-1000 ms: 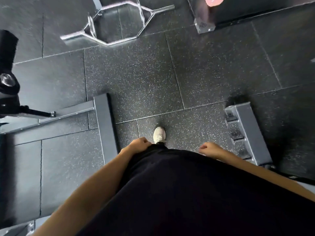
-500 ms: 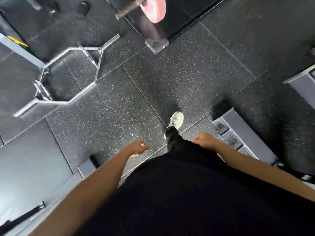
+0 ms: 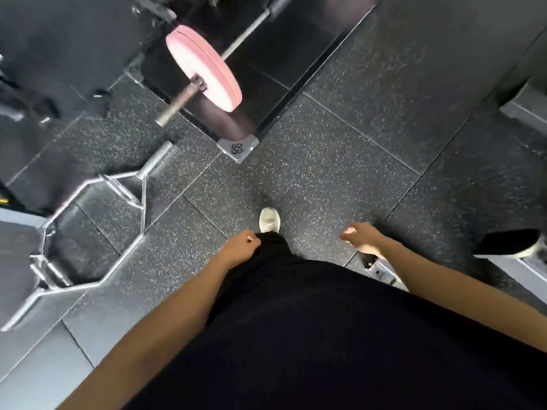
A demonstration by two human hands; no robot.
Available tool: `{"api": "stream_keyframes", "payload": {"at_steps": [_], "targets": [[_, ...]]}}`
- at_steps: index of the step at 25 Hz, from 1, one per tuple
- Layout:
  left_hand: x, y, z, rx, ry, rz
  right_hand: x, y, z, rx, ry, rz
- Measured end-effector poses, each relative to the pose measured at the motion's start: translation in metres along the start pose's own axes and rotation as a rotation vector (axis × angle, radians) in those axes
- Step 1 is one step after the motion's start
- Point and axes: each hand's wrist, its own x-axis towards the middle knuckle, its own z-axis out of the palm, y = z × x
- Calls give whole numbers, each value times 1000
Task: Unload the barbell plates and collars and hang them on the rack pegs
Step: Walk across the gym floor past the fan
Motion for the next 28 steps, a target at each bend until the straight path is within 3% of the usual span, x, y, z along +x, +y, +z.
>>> {"api": "stream_keyframes", "payload": {"at_steps": [4,9,15,21,25,28], "targets": [[89,64,-57,74,-83,-10,63,-26,-52,71,-22,99],[211,191,-174,279,-162,87,143,-80,-166,55,17,219],[304,352,-259,460,-225,215,210,-130,-306,253,256,246],[405,495,-283,698,-340,226,298,-126,-420,240,104,275],[463,626,-312,714,-312,210,346,-117,-561,297,109,294],[498,731,-337,602,-168,294,373,-106,-663,324,193,288]]}}
